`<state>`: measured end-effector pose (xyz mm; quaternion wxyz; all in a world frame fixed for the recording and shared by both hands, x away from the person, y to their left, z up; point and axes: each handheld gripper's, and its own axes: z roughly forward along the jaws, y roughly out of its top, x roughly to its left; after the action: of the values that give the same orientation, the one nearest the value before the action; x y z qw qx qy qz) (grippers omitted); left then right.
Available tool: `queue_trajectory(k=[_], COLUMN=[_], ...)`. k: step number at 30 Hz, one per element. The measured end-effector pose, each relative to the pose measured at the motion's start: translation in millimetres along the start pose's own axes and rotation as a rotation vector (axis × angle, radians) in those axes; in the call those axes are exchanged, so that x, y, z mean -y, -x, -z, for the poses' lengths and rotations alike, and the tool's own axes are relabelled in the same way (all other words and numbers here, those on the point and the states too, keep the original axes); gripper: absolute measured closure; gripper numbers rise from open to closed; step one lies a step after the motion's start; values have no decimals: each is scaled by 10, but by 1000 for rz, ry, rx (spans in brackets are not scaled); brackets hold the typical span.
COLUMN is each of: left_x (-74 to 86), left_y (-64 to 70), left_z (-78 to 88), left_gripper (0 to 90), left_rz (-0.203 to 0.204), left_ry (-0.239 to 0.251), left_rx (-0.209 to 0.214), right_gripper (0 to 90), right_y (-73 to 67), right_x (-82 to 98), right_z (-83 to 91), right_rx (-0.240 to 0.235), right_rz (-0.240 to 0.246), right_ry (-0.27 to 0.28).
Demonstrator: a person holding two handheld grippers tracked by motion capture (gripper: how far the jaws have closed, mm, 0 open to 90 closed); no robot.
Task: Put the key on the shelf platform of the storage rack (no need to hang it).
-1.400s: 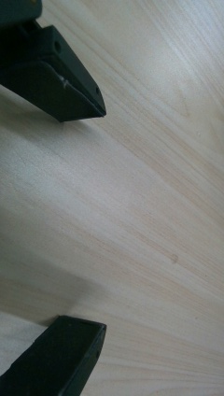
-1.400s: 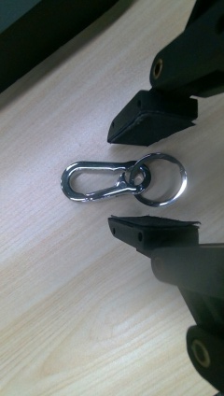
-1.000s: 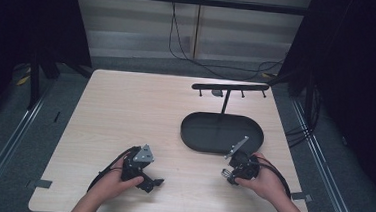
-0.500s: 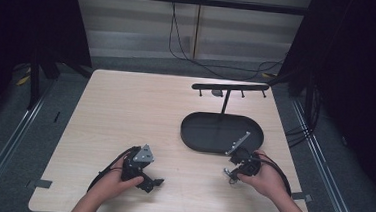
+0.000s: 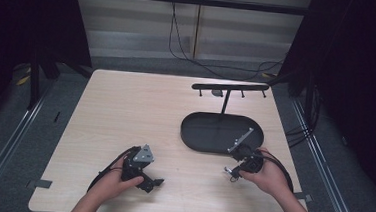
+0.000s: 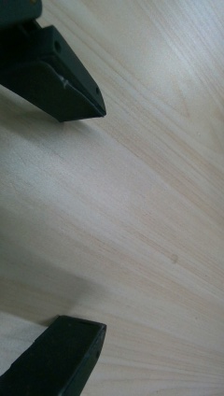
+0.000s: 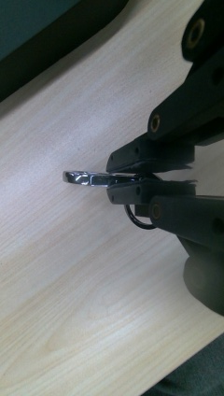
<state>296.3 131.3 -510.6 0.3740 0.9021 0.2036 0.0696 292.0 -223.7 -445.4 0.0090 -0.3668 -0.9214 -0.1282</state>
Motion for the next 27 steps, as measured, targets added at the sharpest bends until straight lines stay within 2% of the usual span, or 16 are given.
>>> queue_trajectory(k=[7,27], left_x=[0,0], left_y=[0,-1], left_z=[0,0], left_gripper=[0,0], left_rz=[0,-1], left_ry=[0,0], left_rx=[0,0], right_gripper=[841,840], right_y=[6,66], right_x=[-54,-153], right_z=[106,259], right_rx=[1,-8], right_rz=[4,-1], right_ry=[-2,-5])
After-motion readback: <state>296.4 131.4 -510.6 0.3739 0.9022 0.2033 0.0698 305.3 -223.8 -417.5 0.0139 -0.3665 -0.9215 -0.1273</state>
